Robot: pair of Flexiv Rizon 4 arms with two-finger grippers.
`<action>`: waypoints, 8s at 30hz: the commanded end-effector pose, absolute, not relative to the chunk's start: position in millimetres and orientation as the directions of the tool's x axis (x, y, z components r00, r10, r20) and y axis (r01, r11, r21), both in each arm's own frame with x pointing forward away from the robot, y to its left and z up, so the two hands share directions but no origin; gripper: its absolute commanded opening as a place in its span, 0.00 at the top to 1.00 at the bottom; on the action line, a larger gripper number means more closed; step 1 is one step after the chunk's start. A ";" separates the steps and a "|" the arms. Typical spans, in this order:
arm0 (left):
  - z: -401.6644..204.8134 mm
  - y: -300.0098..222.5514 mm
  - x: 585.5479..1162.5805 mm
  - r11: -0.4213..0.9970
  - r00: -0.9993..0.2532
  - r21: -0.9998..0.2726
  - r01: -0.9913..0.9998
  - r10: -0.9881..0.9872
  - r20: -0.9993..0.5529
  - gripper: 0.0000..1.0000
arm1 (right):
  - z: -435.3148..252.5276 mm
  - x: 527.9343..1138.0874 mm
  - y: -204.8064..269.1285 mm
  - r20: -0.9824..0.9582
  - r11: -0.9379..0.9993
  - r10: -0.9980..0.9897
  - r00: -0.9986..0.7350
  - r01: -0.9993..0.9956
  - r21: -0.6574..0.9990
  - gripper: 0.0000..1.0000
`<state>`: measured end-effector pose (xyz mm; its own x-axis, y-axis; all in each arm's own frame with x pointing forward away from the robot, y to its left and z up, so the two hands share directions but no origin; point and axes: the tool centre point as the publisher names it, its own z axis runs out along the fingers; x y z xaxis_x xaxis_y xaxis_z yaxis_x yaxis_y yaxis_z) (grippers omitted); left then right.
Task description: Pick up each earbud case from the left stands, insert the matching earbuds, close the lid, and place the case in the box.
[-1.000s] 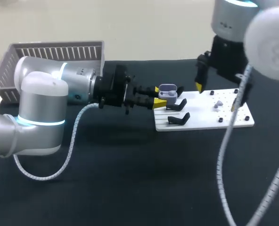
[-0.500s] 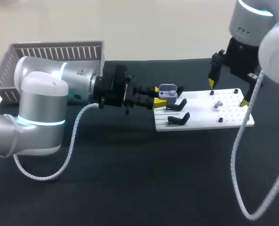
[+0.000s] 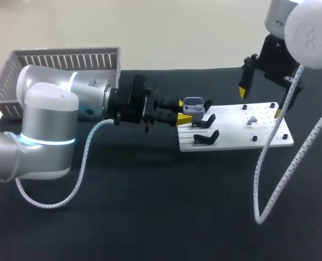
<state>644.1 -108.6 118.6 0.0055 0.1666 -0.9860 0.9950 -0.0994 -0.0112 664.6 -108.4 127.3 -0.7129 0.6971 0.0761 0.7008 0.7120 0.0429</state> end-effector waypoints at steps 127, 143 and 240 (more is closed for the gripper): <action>117.5 -108.5 643.5 -0.097 0.008 -0.008 0.995 0.163 -0.987 1.00 | 44.6 695.6 -122.7 -0.194 0.964 0.206 -0.959 0.164 0.210 0.56; 117.5 -108.5 643.5 -0.097 0.008 -0.008 0.995 0.163 -0.987 1.00 | 31.0 705.1 -126.1 -0.166 0.965 0.201 -0.965 0.166 0.205 0.55; 117.5 -108.5 643.5 -0.097 0.008 -0.008 0.995 0.163 -0.987 1.00 | 216.4 611.0 -16.0 -0.209 0.933 -0.341 -0.917 -0.356 0.042 1.00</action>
<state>644.1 -108.6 118.6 0.0055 0.1667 -0.9860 0.9950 -0.0994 -0.0112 612.8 -25.1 216.5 -0.9177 -0.3356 -0.2125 -0.3538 0.9338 0.0534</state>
